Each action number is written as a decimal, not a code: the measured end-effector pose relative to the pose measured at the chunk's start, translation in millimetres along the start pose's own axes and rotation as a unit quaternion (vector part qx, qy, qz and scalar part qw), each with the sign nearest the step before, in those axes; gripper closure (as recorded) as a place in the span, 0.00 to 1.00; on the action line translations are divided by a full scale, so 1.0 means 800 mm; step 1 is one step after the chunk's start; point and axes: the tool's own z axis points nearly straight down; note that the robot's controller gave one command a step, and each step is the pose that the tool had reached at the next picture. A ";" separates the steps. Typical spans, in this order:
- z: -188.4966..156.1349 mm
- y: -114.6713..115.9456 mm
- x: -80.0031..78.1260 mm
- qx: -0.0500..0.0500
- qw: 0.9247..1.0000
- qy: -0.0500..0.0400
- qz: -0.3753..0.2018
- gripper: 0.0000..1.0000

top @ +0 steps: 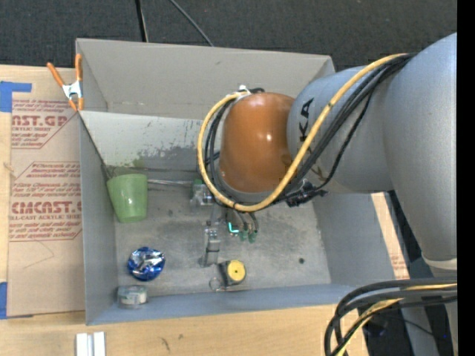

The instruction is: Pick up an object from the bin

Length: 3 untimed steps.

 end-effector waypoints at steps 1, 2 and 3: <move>0.101 0.107 0.020 -0.001 0.976 -0.001 -0.217 0.00; 0.059 0.108 0.036 0.000 0.984 -0.004 -0.177 0.00; 0.061 0.103 0.033 0.000 0.993 -0.004 -0.117 0.00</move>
Offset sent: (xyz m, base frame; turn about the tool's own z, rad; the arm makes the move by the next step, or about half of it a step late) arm -0.0140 0.0834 -0.0781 -0.4326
